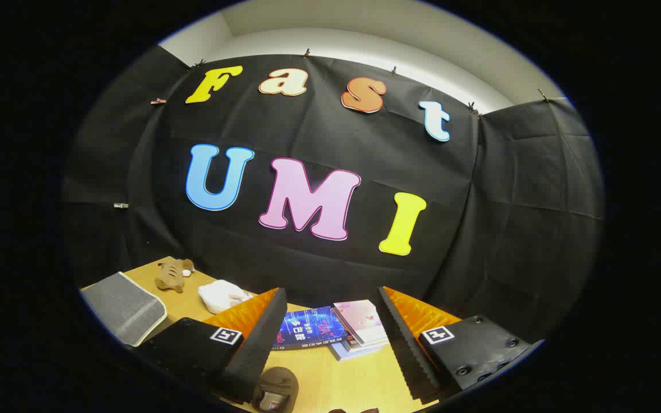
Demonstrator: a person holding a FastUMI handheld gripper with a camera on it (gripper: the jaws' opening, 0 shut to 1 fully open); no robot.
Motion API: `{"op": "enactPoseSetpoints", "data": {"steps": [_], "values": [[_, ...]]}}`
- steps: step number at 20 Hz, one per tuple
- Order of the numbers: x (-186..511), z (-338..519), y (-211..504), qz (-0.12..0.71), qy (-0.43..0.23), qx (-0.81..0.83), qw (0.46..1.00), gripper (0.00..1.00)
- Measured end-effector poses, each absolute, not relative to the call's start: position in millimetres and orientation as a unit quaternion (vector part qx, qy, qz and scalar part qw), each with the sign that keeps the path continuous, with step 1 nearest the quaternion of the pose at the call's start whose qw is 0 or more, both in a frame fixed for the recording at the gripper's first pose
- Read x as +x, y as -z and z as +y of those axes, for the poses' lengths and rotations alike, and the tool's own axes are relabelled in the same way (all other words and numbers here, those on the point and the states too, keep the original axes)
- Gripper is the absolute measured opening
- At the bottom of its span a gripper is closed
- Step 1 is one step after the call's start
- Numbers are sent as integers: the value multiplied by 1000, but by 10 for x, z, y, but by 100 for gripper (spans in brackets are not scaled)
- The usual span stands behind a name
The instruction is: Open the storage box then place both shoes into the box .Put the left shoe in first, then the right shoe, with the right side of both shoes facing outward in a uniform manner.
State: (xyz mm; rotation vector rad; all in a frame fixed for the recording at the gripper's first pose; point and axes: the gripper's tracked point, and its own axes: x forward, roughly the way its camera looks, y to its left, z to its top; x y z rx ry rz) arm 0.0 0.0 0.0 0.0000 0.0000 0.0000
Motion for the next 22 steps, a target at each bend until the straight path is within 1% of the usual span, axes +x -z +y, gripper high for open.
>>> {"op": "enactPoseSetpoints", "data": {"steps": [14,22], "values": [[-100,64,-45,-9,-9,-11,1000,97],[-111,94,-6,0,-9,-12,1000,97]]}}
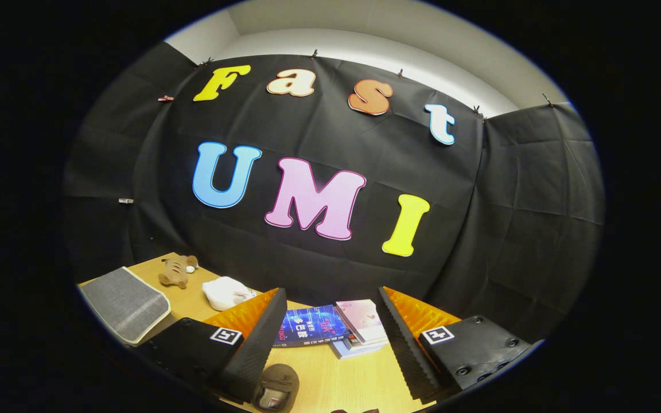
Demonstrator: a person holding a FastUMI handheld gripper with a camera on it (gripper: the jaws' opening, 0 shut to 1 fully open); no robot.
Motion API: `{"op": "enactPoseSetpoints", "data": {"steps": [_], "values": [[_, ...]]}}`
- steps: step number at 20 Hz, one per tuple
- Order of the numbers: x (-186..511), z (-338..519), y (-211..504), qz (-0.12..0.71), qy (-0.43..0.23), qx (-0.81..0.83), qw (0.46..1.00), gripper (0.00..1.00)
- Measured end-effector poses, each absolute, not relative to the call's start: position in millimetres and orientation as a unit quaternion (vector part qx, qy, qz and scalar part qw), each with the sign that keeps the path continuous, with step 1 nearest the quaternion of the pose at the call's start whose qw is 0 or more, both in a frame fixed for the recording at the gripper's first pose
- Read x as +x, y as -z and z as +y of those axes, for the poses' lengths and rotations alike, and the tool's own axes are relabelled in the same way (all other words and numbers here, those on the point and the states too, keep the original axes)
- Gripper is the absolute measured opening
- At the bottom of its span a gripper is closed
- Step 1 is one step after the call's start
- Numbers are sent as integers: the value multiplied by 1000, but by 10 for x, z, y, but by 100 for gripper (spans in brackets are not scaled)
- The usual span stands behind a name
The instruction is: Open the storage box then place both shoes into the box .Put the left shoe in first, then the right shoe, with the right side of both shoes facing outward in a uniform manner.
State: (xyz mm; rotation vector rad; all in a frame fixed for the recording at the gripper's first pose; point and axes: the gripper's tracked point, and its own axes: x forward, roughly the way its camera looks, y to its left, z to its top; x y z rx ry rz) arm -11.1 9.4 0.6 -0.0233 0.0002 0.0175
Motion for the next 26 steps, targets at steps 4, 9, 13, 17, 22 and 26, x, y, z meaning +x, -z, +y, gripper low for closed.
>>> {"op": "enactPoseSetpoints", "data": {"steps": [4,9,13,17,22,26], "values": [[-124,182,8,4,-16,-7,1000,97],[-176,602,-107,-11,-85,29,996,97],[-303,1330,-134,5,-224,118,967,97],[-470,1979,-58,48,-359,225,904,99],[-566,2514,349,143,-468,363,793,97],[-484,2763,920,235,-488,441,715,96]]}}
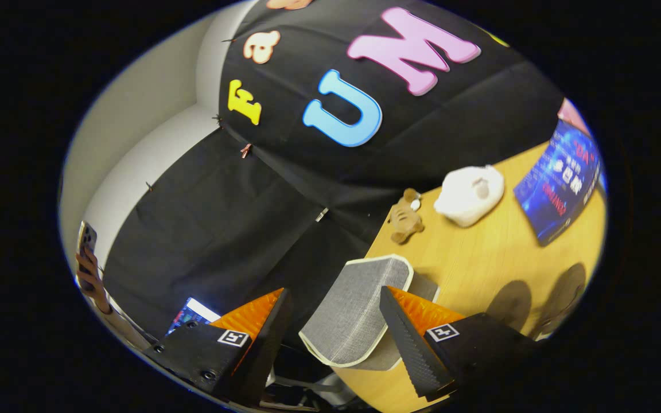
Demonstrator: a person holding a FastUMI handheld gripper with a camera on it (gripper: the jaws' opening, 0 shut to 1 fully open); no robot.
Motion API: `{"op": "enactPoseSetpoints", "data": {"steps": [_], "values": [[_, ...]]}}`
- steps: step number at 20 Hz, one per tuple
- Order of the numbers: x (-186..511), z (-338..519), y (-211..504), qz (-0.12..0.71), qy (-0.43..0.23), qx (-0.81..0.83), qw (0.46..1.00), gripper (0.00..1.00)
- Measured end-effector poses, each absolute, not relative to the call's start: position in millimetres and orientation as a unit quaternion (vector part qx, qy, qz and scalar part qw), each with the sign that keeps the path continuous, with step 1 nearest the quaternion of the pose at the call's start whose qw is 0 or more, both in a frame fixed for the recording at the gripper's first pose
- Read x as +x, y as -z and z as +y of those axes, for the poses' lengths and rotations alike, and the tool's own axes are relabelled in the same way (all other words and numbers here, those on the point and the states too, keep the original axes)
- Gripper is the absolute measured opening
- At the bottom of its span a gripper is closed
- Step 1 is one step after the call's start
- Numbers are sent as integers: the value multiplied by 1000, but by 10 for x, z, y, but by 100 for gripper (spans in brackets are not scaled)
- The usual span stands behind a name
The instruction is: Open the storage box then place both shoes into the box .Put the left shoe in first, then the right shoe, with the right side of both shoes facing outward in a uniform manner.
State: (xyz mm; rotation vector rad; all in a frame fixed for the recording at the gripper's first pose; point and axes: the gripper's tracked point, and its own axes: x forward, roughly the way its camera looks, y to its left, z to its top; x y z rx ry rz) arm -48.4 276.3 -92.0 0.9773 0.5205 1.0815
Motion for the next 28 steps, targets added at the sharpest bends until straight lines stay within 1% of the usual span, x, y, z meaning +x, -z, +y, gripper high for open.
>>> {"op": "enactPoseSetpoints", "data": {"steps": [5,8,13,17,19,20,21,23,24,25,26,28], "values": [[-715,3287,1590,341,-514,453,644,96],[-831,3607,1844,385,-525,453,609,95],[-865,3871,2004,412,-530,509,539,95],[-841,3950,1969,402,-535,564,483,95],[-856,3976,1948,394,-538,581,468,86],[-892,3992,1938,391,-542,585,459,70],[-900,4013,1979,393,-542,579,465,67],[-918,3875,1931,384,-545,592,452,34],[-861,3884,1848,371,-548,599,451,20],[-869,3886,1833,363,-552,590,465,7],[-904,3906,1858,366,-552,585,469,5],[-897,3915,1837,368,-548,577,481,5]]}}
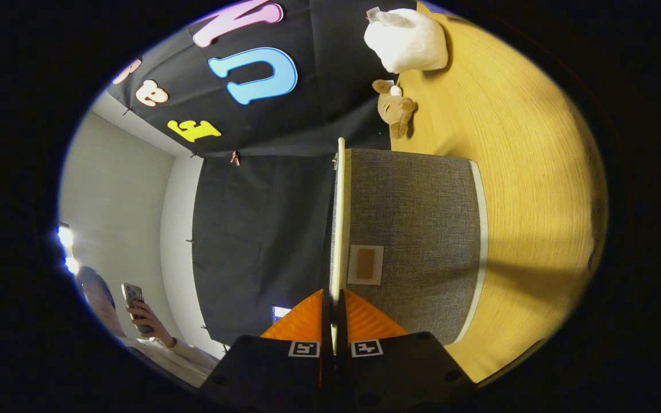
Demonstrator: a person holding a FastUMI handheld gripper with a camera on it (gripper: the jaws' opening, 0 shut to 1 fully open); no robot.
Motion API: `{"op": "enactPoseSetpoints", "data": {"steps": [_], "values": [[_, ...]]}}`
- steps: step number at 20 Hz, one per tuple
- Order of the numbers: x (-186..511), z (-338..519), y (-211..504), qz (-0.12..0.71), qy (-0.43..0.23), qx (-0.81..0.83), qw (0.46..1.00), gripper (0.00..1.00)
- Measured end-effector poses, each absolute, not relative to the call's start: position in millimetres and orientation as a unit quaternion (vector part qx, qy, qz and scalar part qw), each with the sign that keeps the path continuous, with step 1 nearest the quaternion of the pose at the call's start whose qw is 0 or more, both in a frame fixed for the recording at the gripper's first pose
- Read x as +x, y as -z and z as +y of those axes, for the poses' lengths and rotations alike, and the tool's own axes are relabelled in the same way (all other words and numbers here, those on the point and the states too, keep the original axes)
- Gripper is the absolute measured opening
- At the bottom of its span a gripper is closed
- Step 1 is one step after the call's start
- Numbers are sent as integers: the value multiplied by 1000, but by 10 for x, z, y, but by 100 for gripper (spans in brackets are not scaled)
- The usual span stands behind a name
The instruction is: Open the storage box then place both shoes into the box .Put the left shoe in first, then the right shoe, with the right side of both shoes facing outward in a uniform manner.
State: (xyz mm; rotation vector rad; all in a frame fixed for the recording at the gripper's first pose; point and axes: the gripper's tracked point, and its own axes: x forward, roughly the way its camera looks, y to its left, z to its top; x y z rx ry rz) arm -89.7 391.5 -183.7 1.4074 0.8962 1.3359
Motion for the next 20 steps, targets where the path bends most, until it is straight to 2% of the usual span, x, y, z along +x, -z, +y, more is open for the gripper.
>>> {"op": "enactPoseSetpoints", "data": {"steps": [8,12,20], "values": [[-896,3874,1205,320,-540,545,556,5],[-786,3987,729,283,-517,518,620,5],[-871,4744,-202,237,-549,438,671,5]]}}
